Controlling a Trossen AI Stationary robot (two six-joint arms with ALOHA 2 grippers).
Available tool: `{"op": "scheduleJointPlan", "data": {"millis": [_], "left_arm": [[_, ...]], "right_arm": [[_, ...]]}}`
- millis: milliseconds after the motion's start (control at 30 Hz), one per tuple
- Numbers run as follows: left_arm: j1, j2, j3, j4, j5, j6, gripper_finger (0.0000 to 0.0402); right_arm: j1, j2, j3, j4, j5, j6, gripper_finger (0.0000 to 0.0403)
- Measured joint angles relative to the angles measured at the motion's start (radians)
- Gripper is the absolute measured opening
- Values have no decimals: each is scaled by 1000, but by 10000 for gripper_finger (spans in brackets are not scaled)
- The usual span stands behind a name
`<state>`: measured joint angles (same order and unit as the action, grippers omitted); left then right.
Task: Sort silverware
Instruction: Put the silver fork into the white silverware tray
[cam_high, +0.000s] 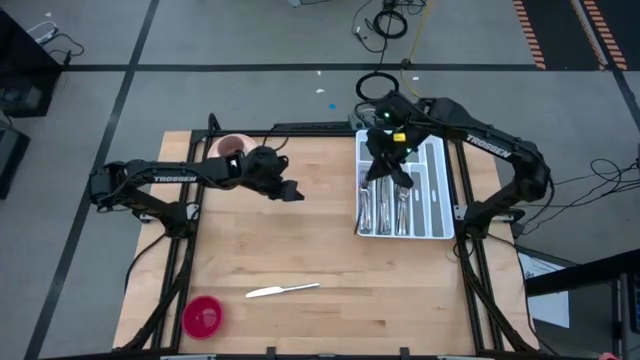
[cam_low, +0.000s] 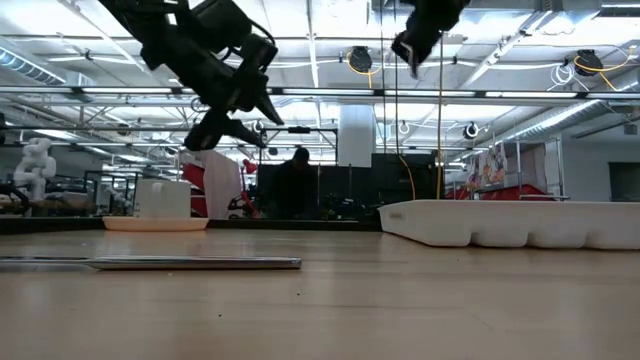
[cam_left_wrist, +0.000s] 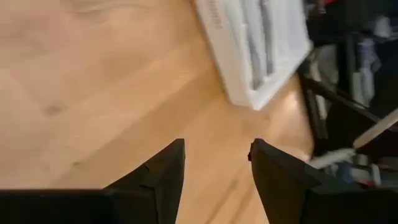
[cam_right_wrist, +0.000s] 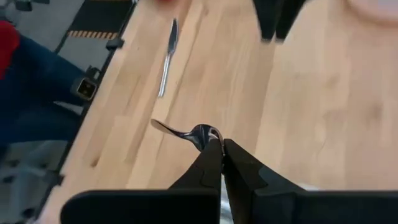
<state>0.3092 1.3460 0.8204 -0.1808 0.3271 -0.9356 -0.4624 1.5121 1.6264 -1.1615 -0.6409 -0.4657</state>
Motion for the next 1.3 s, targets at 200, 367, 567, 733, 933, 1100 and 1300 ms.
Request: {"op": "scheduleJointPlan", "data": {"millis": [200,367,567,733,933,1100,1300], "left_arm": [[-1,0,0,-30,-18,32,185],[-2,0,0,-44,-30,62,185],[-2,0,0,-49,-42,88,185],[-2,0,0,-49,-49,108,185],[-2,0,0,-49,-49,107,185],[-2,0,0,-48,-62,107,185],[-2,0,0,-48,-95,106,185]], "right_arm": [[-112,93,0,-140,-125,-80,0],[-189,225,0,-247,-112,-145,0],[-237,355,0,-267,-113,-212,0],[-288,443,0,-252,-116,-234,0],[-325,525,0,-244,-113,-246,0],[-329,560,-1,-228,-99,-258,0],[-335,584,0,-176,-88,-257,0]]}}
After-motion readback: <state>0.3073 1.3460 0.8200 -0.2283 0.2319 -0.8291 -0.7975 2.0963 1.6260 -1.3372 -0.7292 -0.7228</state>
